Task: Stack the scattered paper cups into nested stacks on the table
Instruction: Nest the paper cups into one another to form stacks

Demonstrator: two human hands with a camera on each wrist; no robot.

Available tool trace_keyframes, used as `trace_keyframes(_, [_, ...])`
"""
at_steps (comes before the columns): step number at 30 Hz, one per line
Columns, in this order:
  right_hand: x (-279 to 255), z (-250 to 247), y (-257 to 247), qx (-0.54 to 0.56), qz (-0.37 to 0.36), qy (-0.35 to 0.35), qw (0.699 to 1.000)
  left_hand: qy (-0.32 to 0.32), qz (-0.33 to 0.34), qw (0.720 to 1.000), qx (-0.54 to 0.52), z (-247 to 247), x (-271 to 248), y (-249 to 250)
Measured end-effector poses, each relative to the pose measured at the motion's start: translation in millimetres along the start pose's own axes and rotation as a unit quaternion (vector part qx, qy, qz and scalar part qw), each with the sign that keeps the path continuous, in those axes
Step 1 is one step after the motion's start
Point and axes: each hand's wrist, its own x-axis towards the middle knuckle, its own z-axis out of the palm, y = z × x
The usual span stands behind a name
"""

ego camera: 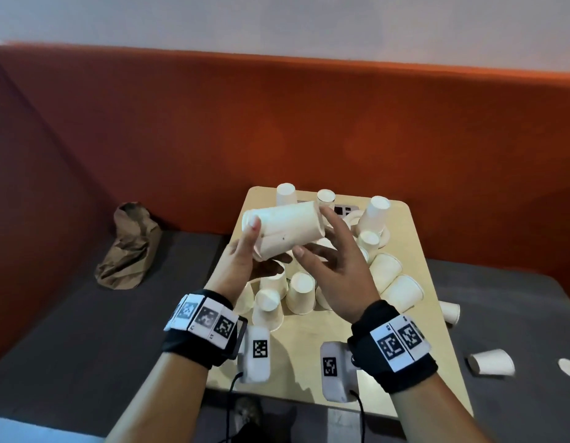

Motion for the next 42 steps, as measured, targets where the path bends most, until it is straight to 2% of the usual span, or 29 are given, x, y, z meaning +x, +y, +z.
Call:
trace_keyframes(4, [24, 6, -2, 0.048, -0.034, 0.051, 0.997, -0.057, -0.024, 0.998, -0.016, 1, 26, 5])
trace_keyframes(7, [40, 7, 1, 0.033, -0.029, 0.078, 0.996, -0.077, -0.037, 0.996, -0.010, -8, 42, 5])
trace_keyframes(13, [81, 14, 12, 0.052, 0.019, 0.121, 0.991, -0.082, 0.063, 0.994, 0.031, -37, 81, 13])
trace_keyframes(20, [129, 38, 31, 0.008, -0.033, 0.175, 0.984, -0.083, 0.058, 0.988, 0.113, -51, 139, 17])
trace_keyframes(24, [162, 36, 37, -0.114, -0.054, 0.211, 0.969, -0.043, 0.070, 0.981, 0.175, -62, 175, 13])
trace_keyframes(27, [184, 28, 50, -0.227, -0.056, 0.203, 0.951, 0.002, 0.065, 0.975, 0.214, -72, 198, 5])
trace_keyframes(29, [196, 25, 62, -0.272, -0.047, 0.193, 0.942, 0.004, 0.055, 0.969, 0.242, -77, 210, -2])
trace_keyframes(37, [220, 28, 93, -0.369, -0.024, 0.152, 0.917, -0.119, 0.003, 0.928, 0.354, -66, 232, -23])
trace_keyframes(42, [228, 28, 112, -0.379, 0.001, 0.134, 0.916, -0.140, -0.016, 0.921, 0.364, -60, 244, -33])
